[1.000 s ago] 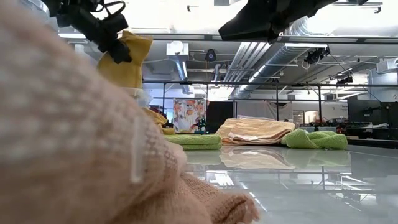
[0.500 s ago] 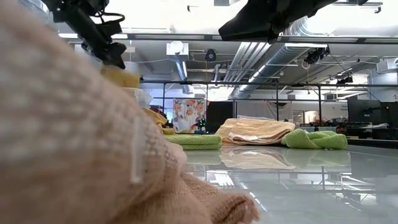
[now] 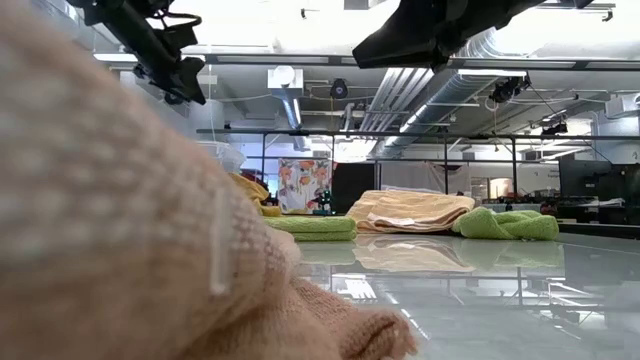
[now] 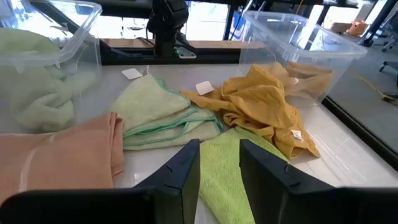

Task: Sort towels by color in basket
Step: Put the left light green towel into the bottom transparent bin

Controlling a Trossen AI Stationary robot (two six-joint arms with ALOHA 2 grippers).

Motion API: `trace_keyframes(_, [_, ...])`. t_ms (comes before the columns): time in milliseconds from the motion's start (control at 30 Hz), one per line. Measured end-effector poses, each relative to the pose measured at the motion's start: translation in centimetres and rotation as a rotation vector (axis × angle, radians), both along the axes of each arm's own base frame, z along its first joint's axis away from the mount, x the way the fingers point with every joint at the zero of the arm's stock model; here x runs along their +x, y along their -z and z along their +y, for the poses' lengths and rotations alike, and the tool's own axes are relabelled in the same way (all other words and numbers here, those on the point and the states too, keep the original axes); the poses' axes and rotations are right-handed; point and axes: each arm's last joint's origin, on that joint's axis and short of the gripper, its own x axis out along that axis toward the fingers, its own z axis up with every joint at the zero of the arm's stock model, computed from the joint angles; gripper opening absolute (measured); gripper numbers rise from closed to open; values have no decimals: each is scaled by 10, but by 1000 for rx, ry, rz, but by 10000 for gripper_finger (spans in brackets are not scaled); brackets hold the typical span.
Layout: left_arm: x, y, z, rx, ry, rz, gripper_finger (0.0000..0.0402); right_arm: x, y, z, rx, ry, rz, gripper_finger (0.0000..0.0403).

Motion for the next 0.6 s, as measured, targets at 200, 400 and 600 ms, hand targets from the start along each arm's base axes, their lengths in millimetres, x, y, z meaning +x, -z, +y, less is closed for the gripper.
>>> trace_keyframes(200, [15,-1,-18,-62,162,-83,243,1,4,0,11,4,16,107])
trace_keyframes(400, [25,-8,-46,-56,303,-129,243,15,25,-9,16,2,61,109])
trace_keyframes(600, [32,-14,-76,-58,446,-168,243,44,56,-45,96,-65,67,142])
